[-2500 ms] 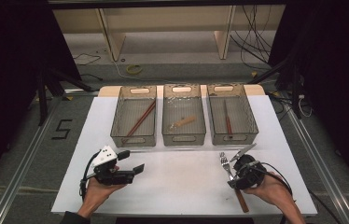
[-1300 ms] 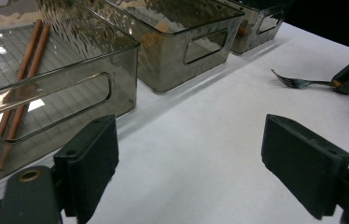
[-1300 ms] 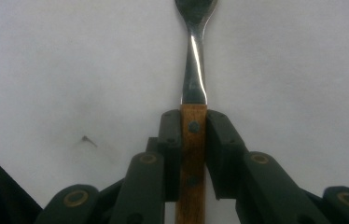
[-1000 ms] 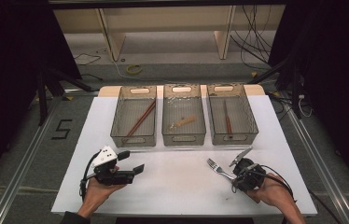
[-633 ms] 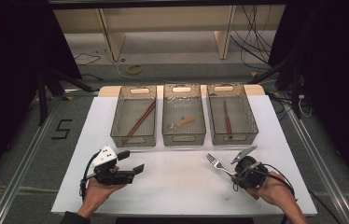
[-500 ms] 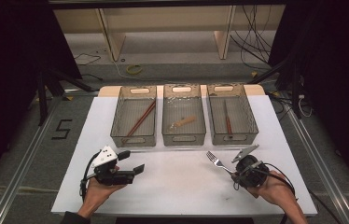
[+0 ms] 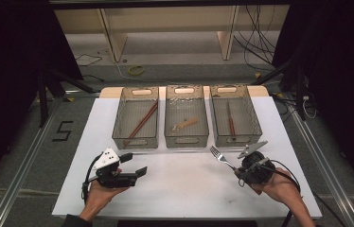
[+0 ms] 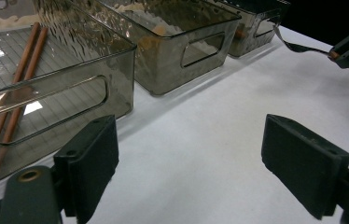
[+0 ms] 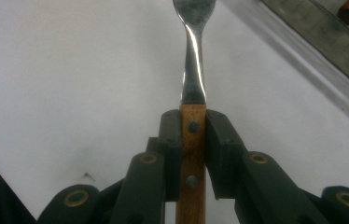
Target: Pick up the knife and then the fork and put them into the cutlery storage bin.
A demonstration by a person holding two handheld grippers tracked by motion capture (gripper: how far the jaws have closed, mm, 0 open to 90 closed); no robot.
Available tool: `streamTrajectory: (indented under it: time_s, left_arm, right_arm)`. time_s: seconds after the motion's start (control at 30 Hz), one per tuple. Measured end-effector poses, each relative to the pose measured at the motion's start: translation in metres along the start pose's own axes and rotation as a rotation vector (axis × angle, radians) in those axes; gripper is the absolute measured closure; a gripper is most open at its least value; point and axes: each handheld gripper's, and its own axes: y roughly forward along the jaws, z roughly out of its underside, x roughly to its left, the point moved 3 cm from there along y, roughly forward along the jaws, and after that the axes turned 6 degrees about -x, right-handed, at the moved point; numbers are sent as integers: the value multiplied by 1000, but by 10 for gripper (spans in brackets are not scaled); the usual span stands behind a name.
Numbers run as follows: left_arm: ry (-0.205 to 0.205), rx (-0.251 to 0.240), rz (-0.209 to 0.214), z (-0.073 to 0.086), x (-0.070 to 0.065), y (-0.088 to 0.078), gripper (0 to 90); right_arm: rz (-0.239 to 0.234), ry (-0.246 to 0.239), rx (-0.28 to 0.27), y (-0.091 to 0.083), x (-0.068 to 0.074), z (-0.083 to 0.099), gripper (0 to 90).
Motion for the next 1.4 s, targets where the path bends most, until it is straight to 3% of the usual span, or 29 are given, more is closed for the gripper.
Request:
streamTrajectory:
  time_s: [0.87,1.4]
  left_arm:
    - [-9,-15,-7,0,2,-1,183]
    - [-23,-21,-14,1,2,-3,183]
  right_arm:
    - [9,16,-51,-1,-15,-18,778]
    - [29,67,-99,-4,-38,-36,779]
